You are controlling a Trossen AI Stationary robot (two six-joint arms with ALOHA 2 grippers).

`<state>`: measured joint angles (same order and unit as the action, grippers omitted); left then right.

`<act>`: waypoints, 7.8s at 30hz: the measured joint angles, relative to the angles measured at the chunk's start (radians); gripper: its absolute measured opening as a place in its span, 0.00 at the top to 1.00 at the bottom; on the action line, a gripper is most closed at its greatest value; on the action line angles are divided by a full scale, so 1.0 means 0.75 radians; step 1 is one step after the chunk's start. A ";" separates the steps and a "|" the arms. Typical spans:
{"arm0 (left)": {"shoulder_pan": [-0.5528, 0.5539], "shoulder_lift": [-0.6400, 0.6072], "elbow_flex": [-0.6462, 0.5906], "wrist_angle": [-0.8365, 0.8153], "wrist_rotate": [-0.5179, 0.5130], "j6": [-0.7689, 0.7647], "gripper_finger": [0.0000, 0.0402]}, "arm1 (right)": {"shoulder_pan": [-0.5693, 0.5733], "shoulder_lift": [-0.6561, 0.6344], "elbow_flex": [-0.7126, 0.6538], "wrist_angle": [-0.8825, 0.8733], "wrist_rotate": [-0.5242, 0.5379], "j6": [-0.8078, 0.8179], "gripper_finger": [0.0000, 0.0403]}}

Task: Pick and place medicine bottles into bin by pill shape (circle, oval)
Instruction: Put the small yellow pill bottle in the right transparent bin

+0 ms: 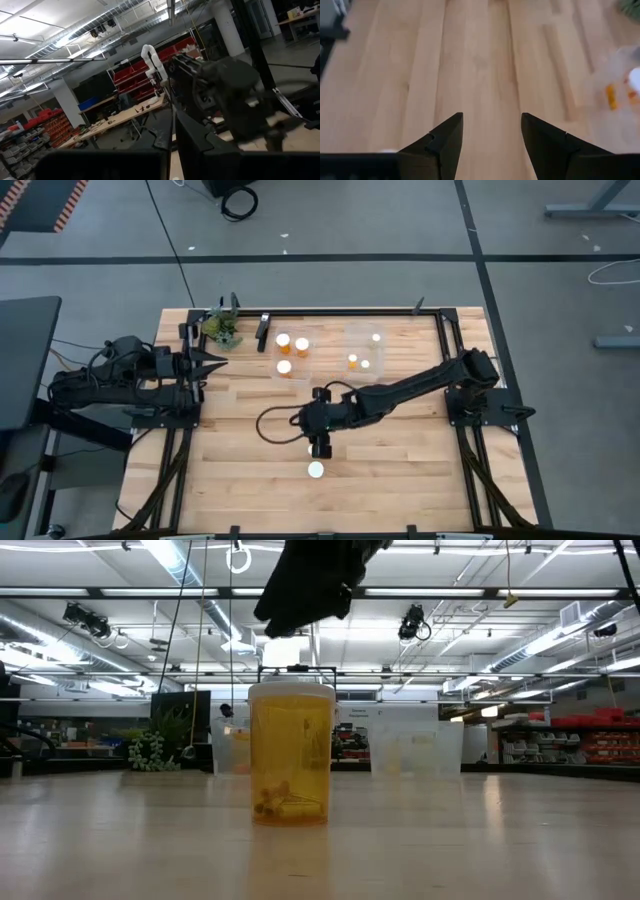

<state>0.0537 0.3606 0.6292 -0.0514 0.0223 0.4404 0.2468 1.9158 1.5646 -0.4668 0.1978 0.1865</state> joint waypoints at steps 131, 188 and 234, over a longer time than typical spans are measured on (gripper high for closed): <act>0.002 0.007 0.000 0.003 -0.003 -0.004 0.91 | 0.066 0.198 -0.071 -0.030 -0.055 -0.143 0.66; 0.002 0.007 0.000 -0.004 -0.003 0.000 0.91 | -0.052 0.197 0.481 -0.747 0.232 -0.291 0.66; 0.002 0.007 0.001 -0.016 -0.003 0.001 0.92 | -0.586 -0.098 0.492 -1.092 0.381 -0.108 0.66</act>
<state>0.0549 0.3660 0.6296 -0.0635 0.0200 0.4408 -0.1928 1.8427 1.9337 -1.2861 0.4832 0.1051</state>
